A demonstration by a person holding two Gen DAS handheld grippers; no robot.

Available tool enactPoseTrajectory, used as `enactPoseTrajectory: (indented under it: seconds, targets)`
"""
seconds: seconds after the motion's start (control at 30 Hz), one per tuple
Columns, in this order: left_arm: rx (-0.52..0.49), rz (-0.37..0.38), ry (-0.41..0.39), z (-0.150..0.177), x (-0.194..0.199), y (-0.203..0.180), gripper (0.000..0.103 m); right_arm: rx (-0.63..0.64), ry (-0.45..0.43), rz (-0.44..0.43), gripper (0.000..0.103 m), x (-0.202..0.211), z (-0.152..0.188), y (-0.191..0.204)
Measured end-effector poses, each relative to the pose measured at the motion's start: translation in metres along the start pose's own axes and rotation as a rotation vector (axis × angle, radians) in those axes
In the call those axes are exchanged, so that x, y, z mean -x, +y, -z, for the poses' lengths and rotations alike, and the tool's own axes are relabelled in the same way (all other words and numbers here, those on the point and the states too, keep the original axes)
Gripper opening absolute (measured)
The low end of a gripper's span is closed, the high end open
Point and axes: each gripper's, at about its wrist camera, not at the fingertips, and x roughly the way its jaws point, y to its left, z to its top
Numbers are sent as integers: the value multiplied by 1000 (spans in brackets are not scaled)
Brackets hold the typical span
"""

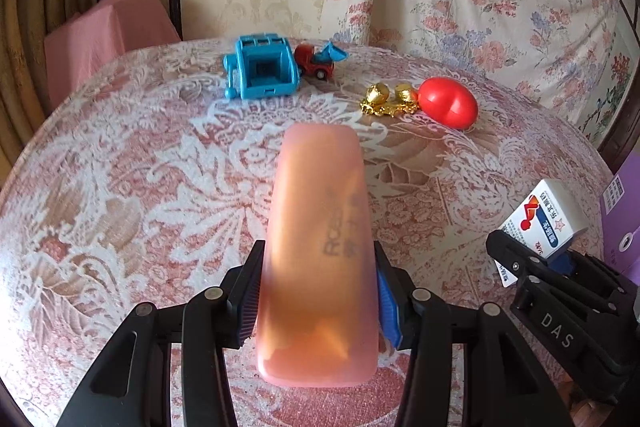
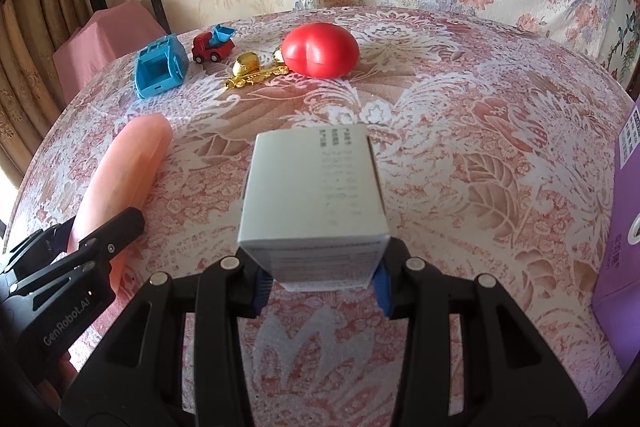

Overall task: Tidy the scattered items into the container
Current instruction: 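Lift the soap bar and white box and carry them toward the purple box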

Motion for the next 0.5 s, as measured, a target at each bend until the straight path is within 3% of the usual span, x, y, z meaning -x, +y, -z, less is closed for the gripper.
enactPoseTrajectory:
  seconds: [0.33, 0.5]
  targets:
    - [57, 78, -25, 1, 5, 12, 48, 3, -30, 76, 43, 14, 0, 2]
    - [46, 124, -36, 0, 11, 8, 48, -18, -85, 111, 43, 59, -2, 1]
